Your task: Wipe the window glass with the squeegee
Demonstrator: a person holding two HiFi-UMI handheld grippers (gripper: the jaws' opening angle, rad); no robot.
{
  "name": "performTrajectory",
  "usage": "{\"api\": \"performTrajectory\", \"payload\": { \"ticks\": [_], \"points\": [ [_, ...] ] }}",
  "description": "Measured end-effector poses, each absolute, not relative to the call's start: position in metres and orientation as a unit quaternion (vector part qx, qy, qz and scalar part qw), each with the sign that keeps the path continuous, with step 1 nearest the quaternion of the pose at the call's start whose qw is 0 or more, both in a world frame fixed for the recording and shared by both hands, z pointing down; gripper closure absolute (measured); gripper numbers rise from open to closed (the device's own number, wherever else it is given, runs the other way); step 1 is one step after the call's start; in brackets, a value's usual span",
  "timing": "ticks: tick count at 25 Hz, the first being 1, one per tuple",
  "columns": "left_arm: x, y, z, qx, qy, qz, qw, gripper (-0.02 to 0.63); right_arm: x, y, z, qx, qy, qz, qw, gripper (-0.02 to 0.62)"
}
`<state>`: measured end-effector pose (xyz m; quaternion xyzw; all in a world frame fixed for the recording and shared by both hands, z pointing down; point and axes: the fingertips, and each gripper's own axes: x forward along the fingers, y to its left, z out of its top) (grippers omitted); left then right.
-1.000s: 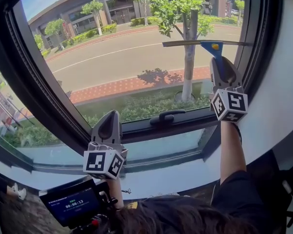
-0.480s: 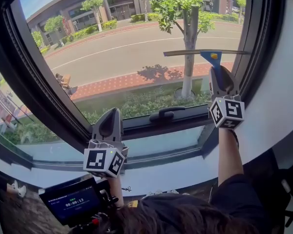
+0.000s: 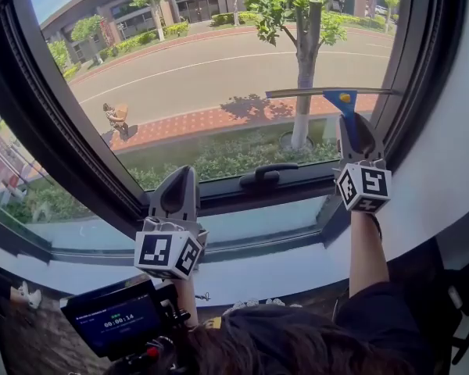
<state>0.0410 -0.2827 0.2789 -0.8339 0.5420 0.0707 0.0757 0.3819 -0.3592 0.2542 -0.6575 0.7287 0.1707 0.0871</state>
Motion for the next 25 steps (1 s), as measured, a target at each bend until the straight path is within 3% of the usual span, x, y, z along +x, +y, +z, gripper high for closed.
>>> {"api": "performTrajectory", "payload": {
  "ticks": [25],
  "points": [
    [0.049,-0.282,0.284,-0.839,0.536,0.063,0.070,0.604,0.380,-0.358,0.326,-0.662,0.738,0.128,0.040,0.454]
  ]
}}
